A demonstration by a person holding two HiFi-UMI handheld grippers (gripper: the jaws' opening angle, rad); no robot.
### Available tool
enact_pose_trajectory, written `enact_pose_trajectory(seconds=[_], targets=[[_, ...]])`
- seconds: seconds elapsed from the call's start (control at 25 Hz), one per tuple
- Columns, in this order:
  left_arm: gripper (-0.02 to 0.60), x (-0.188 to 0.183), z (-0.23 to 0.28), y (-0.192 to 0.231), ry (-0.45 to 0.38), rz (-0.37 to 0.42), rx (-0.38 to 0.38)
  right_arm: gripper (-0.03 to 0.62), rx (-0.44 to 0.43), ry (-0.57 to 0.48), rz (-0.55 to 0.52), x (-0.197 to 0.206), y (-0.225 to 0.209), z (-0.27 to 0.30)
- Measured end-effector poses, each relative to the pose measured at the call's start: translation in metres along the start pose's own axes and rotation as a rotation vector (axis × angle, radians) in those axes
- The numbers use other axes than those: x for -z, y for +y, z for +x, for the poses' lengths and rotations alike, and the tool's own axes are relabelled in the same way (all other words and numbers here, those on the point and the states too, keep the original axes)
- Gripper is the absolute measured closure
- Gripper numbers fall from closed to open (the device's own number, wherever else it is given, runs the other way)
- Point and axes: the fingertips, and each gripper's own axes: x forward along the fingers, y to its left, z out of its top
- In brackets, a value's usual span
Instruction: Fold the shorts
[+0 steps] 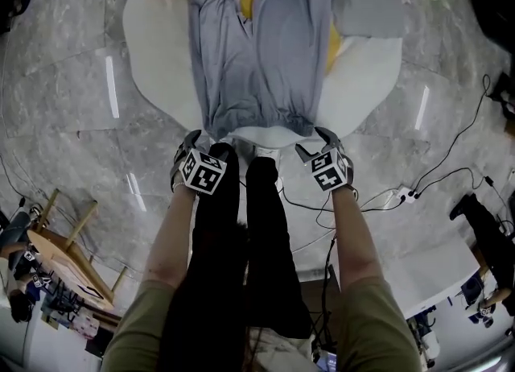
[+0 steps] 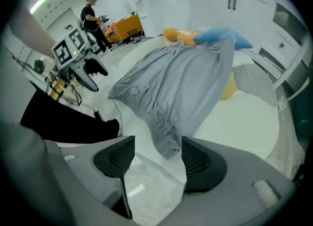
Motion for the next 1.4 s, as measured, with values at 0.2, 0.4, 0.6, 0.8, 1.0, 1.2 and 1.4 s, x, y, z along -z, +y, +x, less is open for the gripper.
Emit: enact_pose_trajectory(seconds=[0.2,0.4,0.6,0.8,1.0,1.2,1.4], targets=[[0.212,-0.05,-0.057,-0.053,-0.117,-0.04,0.073,0.306,0.079,-0.16,0.234,-0.065,-0.047,-0.054],[0.212,-0.084,-0.099,-0.101,-0.171,-0.061,0.162,0.306,0.155,-0.3,0.398,-0.144,-0.11,-0.106],[0.212,-0.097,-0.099,-0.125,-0.164,-0.18,0.174,0.306,0.119,-0.427,0.518,-0.219,-0.172,-0.128],[0.212,-0.114,-0.063,-0.165,-0.135,-0.192,0.173,0.307,0.04,-0.4,0.577,-0.254,-0.226,-0.11],[0.212,-0.149,-0.013,-0.201,-0.139,-0.243,0.158,0.307,0.014,-0.336,0.501,-0.277,-0.269,-0.066],[0.212,-0.186,0.036,-0.228,-0.134,-0.303,0.144,0.307,-0.039,-0.326,0.49,-0.299,-0.305,-0.023],[0.212,-0.2,0.072,-0.223,-0.113,-0.306,0.127,0.307,-0.058,-0.337,0.507,-0.314,-0.332,0.007]])
